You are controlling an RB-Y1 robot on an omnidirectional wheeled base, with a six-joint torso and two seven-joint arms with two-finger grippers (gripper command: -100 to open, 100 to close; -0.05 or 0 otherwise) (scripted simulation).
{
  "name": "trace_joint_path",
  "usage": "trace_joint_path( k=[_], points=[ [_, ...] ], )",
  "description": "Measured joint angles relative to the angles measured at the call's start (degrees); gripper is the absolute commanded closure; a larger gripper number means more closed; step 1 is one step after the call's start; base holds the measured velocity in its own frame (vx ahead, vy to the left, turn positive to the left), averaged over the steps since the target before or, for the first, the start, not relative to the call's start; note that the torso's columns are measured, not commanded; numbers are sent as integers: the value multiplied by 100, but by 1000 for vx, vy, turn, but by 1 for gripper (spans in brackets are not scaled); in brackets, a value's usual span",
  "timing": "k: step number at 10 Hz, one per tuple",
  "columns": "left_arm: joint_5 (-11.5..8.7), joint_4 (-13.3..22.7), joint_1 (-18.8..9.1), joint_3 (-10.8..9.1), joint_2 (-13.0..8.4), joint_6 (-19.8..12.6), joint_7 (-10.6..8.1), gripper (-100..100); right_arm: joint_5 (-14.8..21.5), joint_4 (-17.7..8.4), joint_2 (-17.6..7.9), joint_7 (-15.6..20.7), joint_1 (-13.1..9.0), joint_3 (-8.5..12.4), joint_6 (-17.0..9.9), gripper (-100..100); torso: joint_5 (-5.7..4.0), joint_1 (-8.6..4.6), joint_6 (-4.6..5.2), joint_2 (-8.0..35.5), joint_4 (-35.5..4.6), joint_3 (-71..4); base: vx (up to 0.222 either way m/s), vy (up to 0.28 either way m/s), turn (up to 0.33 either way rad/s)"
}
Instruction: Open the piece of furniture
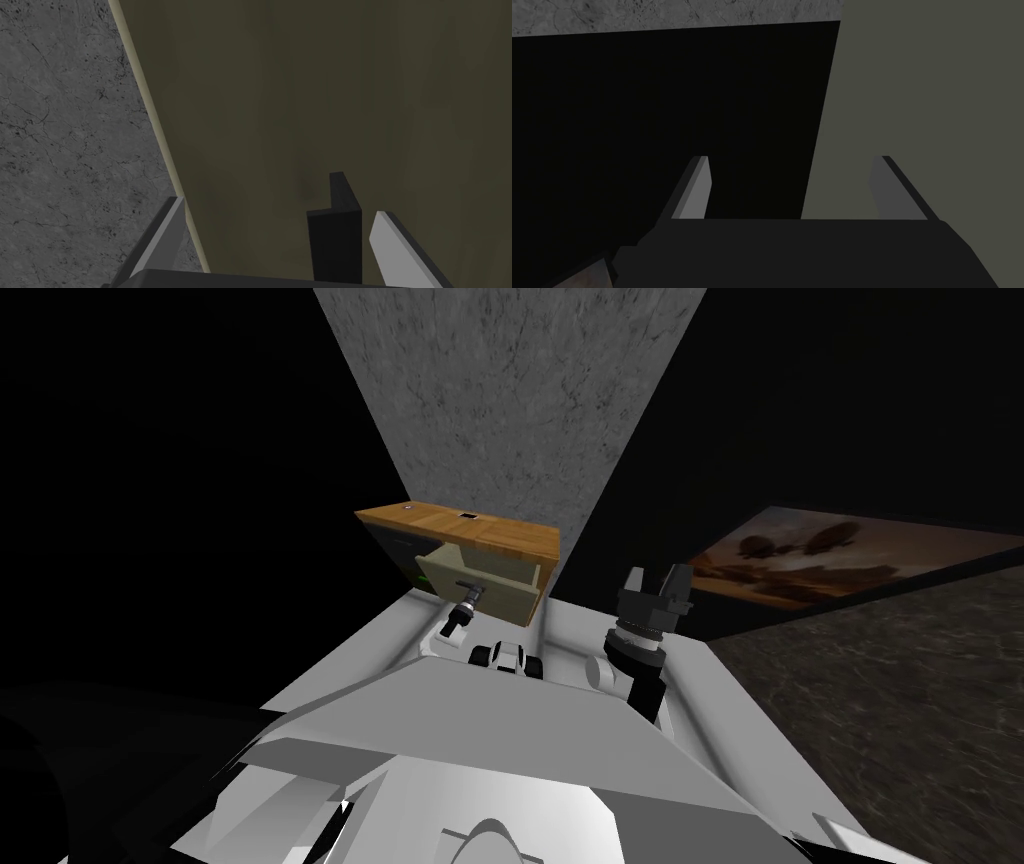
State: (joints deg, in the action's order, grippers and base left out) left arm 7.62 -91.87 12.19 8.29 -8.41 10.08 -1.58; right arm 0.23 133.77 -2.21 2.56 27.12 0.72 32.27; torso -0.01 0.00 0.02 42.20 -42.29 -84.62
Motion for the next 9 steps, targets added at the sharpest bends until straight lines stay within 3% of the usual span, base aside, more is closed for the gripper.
trace_joint_path(
  k=[5, 6, 9],
  points=[
    [-41, -511, -70, 44, -113, -656, -121, -100, 0, 0, 0, 0, 0, 0, 0, 0, -32, -25, -16, 44, -42, 14, -21, 3, -12],
    [-43, -511, -72, 50, -111, -687, -128, 0, 0, 0, 0, 0, 0, 0, 0, 0, -27, -27, -13, 43, -30, 16, 0, 0, 0],
    [-50, -480, -50, 58, -110, -685, -140, 0, 0, 0, 0, 0, 0, 0, 0, 0, -15, -20, -4, 21, -11, 6, 0, 0, 0]
  ],
)
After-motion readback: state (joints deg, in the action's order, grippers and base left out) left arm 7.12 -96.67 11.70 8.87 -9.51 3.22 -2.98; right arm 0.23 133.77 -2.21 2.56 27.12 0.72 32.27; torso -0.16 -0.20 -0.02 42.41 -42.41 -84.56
